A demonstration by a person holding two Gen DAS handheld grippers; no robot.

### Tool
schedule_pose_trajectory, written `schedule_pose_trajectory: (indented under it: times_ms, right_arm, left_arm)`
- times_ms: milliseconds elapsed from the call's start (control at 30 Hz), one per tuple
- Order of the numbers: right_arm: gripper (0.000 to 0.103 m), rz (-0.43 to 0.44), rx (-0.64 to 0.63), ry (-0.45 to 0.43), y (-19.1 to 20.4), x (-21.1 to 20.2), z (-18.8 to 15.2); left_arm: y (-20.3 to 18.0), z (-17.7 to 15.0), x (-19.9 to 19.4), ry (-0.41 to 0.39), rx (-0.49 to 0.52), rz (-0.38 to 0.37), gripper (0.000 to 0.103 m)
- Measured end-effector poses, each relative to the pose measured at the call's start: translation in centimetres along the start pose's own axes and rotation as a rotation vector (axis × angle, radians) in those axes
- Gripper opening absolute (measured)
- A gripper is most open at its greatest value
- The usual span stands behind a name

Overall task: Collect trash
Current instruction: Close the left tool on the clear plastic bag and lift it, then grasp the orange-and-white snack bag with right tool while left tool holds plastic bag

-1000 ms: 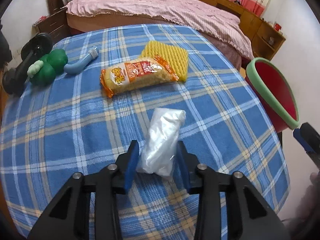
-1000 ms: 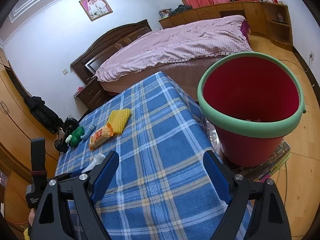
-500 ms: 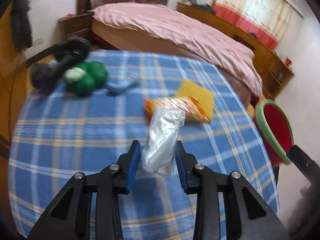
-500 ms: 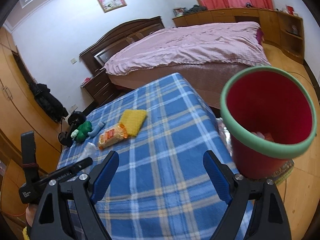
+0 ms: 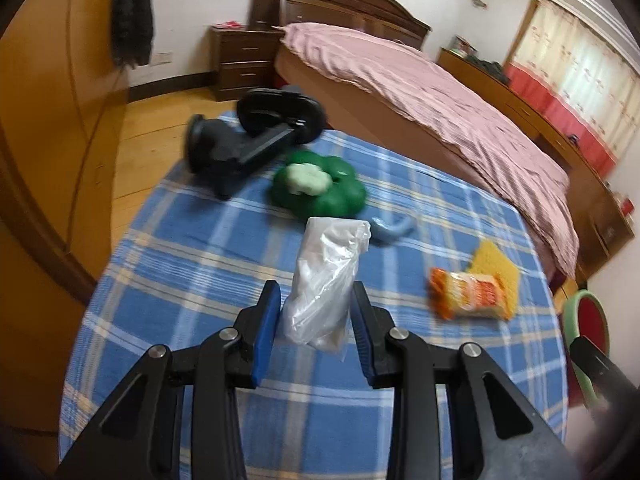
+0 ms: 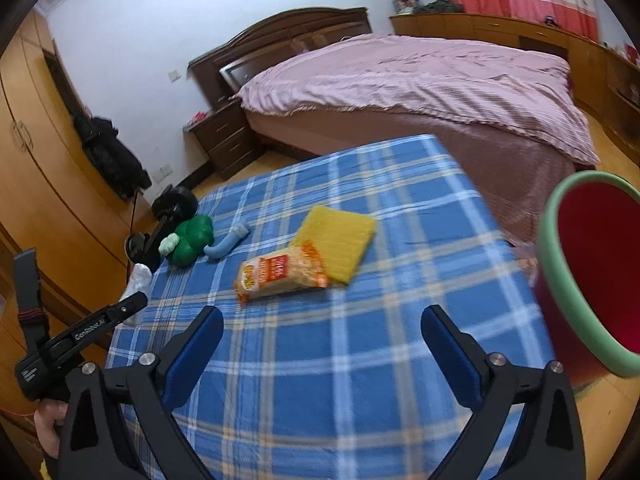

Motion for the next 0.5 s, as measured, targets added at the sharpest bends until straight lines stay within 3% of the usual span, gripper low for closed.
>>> schedule_pose_trajectory:
  times_ms: [233,500]
  right_arm:
    - [0.103,-0.038,-0.057,0.079,2.6,5.7,0.7]
    - [0.103,-0.095,-0.130,0.103,4.1,9.7,1.2]
  left_arm:
    - [2.0,-0.4,1.3,0.001,-0.046,0.031,0.035]
    - [3.1,-0.7,2.2,0.003,-0.058,0.045,0.035]
Point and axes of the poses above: each gripper's, at about its wrist camera, not at the fingertips, and x roughly the way its jaws point, y to its left, z to its top, the point moved 1 cm from there along x, roughly the way its jaws point, and after that the axes turned 4 degrees about -x, right-handed, at the moved point
